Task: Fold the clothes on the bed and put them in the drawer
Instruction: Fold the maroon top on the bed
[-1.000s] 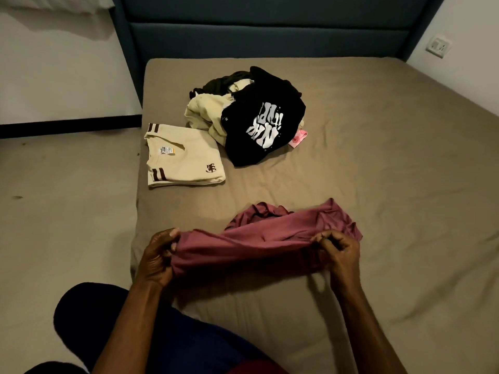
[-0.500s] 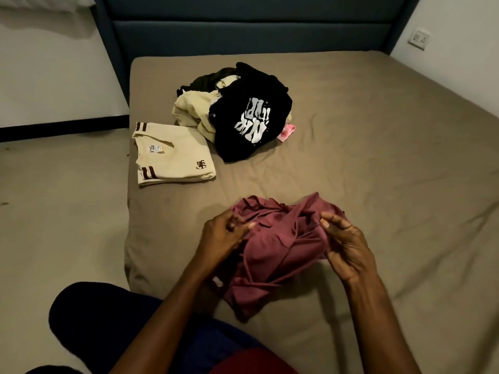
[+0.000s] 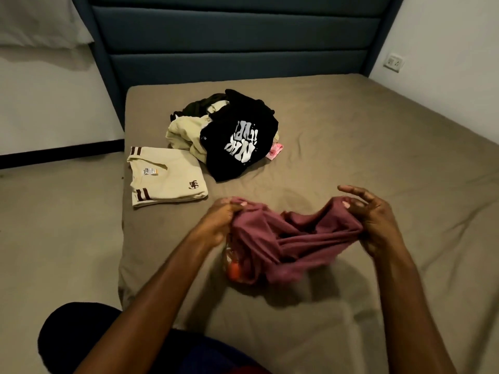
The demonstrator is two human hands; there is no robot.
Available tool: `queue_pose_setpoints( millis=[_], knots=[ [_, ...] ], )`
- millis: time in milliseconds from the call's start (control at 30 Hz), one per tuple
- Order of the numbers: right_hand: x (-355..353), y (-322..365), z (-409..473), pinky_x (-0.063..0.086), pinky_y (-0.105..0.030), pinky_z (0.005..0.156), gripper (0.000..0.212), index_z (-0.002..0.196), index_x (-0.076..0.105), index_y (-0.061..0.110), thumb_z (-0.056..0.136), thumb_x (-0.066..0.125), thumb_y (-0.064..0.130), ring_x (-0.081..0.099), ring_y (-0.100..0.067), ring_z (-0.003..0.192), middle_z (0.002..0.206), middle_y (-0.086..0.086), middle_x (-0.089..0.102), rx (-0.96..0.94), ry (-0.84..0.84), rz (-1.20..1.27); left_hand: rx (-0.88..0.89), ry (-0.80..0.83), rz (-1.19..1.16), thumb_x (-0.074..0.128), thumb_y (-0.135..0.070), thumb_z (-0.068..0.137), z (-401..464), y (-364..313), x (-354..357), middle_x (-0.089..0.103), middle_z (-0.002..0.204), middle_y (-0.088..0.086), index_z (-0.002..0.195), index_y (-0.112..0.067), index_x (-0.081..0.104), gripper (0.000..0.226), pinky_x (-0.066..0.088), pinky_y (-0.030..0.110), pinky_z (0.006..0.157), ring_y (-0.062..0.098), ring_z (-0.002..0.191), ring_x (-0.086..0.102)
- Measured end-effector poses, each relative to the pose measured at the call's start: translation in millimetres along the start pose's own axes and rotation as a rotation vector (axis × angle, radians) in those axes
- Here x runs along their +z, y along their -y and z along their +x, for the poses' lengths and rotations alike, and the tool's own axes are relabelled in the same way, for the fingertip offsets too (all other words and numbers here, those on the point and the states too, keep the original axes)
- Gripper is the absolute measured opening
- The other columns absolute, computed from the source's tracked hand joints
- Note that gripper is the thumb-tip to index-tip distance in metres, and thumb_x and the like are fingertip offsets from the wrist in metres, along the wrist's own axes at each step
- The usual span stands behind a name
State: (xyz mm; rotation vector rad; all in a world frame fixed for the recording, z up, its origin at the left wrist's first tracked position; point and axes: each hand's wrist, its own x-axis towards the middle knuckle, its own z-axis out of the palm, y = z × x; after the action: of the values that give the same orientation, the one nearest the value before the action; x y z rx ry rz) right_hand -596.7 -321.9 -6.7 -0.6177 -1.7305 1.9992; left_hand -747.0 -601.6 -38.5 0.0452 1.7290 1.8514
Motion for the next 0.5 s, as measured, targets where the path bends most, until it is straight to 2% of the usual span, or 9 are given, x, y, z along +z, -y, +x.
queue_pose_setpoints(
  millis=[100,167,200,267,300,367,433,500],
  knots=[
    [-32,17,26,0.055,-0.035,0.070,0.042,0.115,0.073,0.017,0.084,0.060,-0.007,0.070,-0.026,0.080,0.090,-0.014,0.075,-0.193,-0.220,-0.525,0.249,-0.340,0.526,0.059,-0.008,0.096,12,-24,-46,0.072,0.094,0.010,0.094,-0.011,0.067,0.008,0.058,0.042,0.077,0.030,0.090,0.069],
    [-48,31,39,0.058,-0.040,0.080,0.045,0.116,0.072,0.019,0.079,0.058,-0.002,0.073,-0.031,0.085,0.092,-0.015,0.077,-0.263,-0.347,-0.830,0.291,-0.461,0.732,0.066,-0.012,0.094,18,-43,-72,0.070,0.088,0.011,0.086,-0.011,0.067,0.007,0.055,0.039,0.073,0.029,0.085,0.068],
    [-54,37,46,0.057,-0.038,0.081,0.046,0.114,0.074,0.018,0.078,0.057,-0.004,0.072,-0.032,0.087,0.094,-0.016,0.077,-0.273,-0.386,-0.909,0.269,-0.441,0.738,0.072,-0.012,0.091,18,-57,-82,0.070,0.083,0.012,0.081,-0.010,0.067,0.010,0.054,0.037,0.069,0.028,0.080,0.067],
    [-59,46,54,0.056,-0.035,0.079,0.046,0.108,0.078,0.017,0.076,0.057,-0.008,0.072,-0.032,0.085,0.095,-0.015,0.078,-0.283,-0.419,-1.011,0.163,-0.227,0.554,0.082,-0.009,0.081,10,-87,-95,0.070,0.076,0.011,0.078,-0.007,0.067,0.015,0.053,0.032,0.061,0.024,0.073,0.066],
    [-60,52,57,0.058,-0.035,0.078,0.045,0.104,0.079,0.017,0.075,0.056,-0.009,0.072,-0.031,0.082,0.094,-0.014,0.079,-0.295,-0.415,-1.044,0.104,-0.068,0.429,0.083,-0.009,0.077,4,-102,-99,0.070,0.076,0.009,0.081,-0.005,0.068,0.016,0.055,0.028,0.061,0.021,0.072,0.067],
    [-63,60,62,0.061,-0.034,0.071,0.042,0.100,0.081,0.015,0.076,0.058,-0.012,0.072,-0.029,0.074,0.092,-0.012,0.079,-0.290,-0.358,-1.076,0.025,0.170,0.282,0.078,-0.005,0.077,-4,-128,-104,0.073,0.087,0.009,0.095,0.000,0.070,0.020,0.059,0.026,0.073,0.018,0.081,0.070],
    [-66,67,68,0.058,-0.029,0.062,0.038,0.099,0.081,0.011,0.077,0.063,-0.013,0.070,-0.025,0.071,0.091,-0.012,0.078,-0.279,-0.276,-1.113,0.007,0.211,0.323,0.076,0.000,0.078,-7,-143,-109,0.075,0.096,0.012,0.105,0.002,0.072,0.027,0.059,0.029,0.080,0.022,0.091,0.071],
    [-69,72,70,0.053,-0.027,0.067,0.036,0.096,0.082,0.010,0.073,0.067,-0.014,0.067,-0.026,0.070,0.088,-0.014,0.078,-0.297,-0.328,-1.213,0.034,0.061,0.485,0.077,0.004,0.077,-2,-143,-112,0.073,0.085,0.013,0.092,0.000,0.075,0.015,0.058,0.025,0.066,0.024,0.081,0.067]
  ],
)
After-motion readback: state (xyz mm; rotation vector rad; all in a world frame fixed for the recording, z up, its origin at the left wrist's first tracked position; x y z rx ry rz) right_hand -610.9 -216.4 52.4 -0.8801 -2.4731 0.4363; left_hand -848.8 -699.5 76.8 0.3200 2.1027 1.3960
